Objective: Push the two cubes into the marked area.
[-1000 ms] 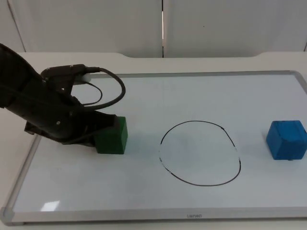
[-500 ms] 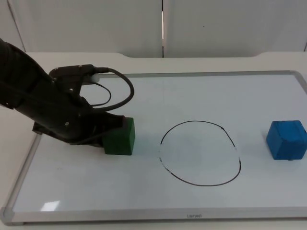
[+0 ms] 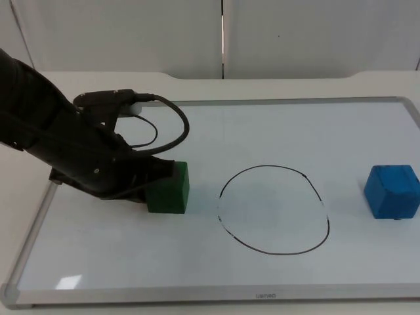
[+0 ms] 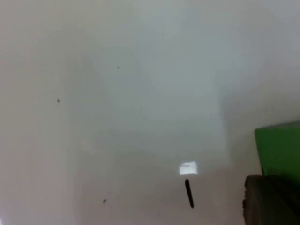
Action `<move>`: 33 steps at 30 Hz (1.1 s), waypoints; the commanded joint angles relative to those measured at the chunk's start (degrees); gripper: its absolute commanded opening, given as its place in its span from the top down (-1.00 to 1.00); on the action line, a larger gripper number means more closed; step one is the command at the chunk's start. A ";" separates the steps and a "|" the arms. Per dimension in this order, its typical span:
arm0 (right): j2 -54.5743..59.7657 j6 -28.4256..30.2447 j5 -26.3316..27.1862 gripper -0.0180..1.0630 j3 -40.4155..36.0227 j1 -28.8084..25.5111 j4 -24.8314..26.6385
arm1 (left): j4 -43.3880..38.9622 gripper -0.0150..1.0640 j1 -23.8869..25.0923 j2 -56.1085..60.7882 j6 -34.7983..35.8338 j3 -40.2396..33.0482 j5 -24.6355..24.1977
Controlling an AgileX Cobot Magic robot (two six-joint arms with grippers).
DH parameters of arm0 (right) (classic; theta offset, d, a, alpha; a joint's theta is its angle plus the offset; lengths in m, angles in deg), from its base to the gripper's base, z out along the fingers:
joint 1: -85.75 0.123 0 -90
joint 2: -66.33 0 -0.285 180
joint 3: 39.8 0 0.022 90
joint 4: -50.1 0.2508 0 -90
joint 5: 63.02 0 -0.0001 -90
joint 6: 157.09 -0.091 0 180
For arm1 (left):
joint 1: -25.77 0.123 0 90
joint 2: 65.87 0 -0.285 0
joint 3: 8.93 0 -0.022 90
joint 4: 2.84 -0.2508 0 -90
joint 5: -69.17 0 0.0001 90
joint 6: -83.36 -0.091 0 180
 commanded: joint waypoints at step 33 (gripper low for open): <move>-0.24 0.70 0.25 -0.98 -0.37 -0.27 -0.26 | 3.90 0.98 -5.27 -0.14 -0.73 0.45 1.56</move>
